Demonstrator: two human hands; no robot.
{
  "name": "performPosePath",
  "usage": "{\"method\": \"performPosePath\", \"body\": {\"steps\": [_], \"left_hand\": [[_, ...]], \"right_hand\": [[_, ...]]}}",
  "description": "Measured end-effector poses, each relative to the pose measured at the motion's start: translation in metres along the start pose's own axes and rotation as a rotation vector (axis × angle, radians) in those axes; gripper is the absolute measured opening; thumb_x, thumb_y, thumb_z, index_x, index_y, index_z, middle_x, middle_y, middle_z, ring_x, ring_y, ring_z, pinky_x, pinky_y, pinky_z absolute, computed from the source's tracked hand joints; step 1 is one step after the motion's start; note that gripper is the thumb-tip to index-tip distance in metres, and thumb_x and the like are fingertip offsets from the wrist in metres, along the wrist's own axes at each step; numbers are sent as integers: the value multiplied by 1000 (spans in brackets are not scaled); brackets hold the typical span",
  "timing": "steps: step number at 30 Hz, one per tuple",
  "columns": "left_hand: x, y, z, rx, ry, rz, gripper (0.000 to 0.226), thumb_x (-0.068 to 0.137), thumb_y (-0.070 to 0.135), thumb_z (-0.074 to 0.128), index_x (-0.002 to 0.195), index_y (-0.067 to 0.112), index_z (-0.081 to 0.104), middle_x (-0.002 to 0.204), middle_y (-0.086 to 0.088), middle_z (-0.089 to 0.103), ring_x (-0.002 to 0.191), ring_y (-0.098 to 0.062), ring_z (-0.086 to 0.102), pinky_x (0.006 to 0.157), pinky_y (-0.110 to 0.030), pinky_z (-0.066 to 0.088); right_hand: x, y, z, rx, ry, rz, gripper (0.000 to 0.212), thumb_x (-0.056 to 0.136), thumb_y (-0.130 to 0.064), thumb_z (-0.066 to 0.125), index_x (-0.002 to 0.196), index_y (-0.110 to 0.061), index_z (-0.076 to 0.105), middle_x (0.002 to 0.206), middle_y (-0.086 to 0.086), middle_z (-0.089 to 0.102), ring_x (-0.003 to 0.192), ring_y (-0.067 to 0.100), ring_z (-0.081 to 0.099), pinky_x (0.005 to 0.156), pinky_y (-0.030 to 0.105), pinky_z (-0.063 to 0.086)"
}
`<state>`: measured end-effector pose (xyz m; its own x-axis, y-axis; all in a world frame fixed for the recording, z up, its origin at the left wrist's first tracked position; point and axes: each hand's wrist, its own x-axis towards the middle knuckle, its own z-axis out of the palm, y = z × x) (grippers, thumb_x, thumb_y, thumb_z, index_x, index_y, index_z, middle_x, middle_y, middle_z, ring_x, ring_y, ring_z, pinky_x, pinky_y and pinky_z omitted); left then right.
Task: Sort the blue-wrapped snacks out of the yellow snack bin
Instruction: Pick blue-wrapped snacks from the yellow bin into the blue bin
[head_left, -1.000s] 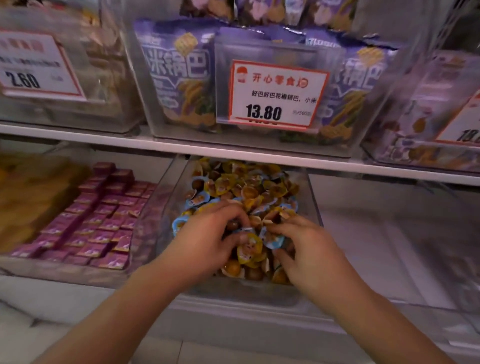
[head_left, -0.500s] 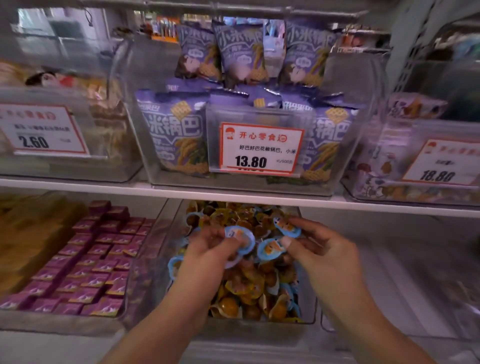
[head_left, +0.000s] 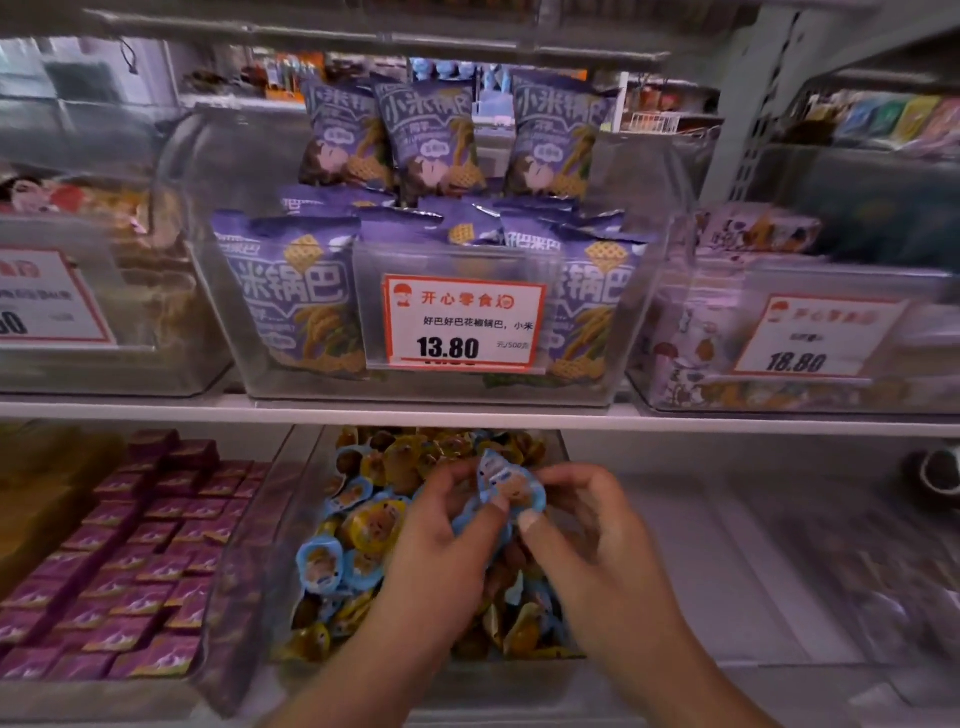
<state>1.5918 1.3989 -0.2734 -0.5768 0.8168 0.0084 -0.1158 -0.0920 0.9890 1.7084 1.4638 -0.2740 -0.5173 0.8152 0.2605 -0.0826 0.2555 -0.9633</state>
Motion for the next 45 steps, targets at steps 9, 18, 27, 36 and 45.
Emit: {"method": "performPosePath", "body": {"steps": [9, 18, 27, 36, 45], "left_hand": [[0, -13, 82, 892, -219, 744, 43, 99, 25, 50, 138, 38, 37, 125, 11, 55, 103, -11, 61, 83, -31, 52], [57, -15, 96, 1529, -470, 587, 65, 96, 51, 50, 153, 38, 22, 150, 4, 47, 142, -17, 37, 120, -45, 21], [5, -16, -33, 1148, -126, 619, 26, 97, 30, 53, 118, 28, 67, 121, 12, 63, 113, -10, 59, 96, -32, 49], [12, -26, -99, 1281, -1, 525, 43, 95, 45, 47, 134, 29, 54, 134, 6, 54, 114, -20, 58, 94, -40, 50], [30, -29, -76, 1342, -66, 539, 41, 86, 41, 62, 125, 29, 63, 126, 1, 57, 113, -26, 55, 97, -41, 44]], "right_hand": [[-7, -5, -53, 613, 298, 389, 24, 94, -36, 60, 101, -21, 77, 99, 6, 76, 92, 15, 72, 64, 28, 55], [15, 53, -150, -250, 153, 445, 22, 94, -12, 58, 111, -14, 72, 102, -3, 74, 97, 16, 67, 70, 20, 50], [13, 27, -110, -554, 55, -124, 23, 90, -19, 61, 109, -27, 71, 102, -15, 71, 99, -1, 64, 84, 4, 44], [10, 16, -6, -1058, -331, -395, 46, 93, -31, 54, 138, -25, 53, 134, -2, 56, 120, 22, 56, 99, 36, 48], [46, 22, 8, -1169, -479, -223, 53, 85, -52, 60, 136, -38, 54, 128, -12, 59, 118, 14, 54, 93, 30, 49]]}}
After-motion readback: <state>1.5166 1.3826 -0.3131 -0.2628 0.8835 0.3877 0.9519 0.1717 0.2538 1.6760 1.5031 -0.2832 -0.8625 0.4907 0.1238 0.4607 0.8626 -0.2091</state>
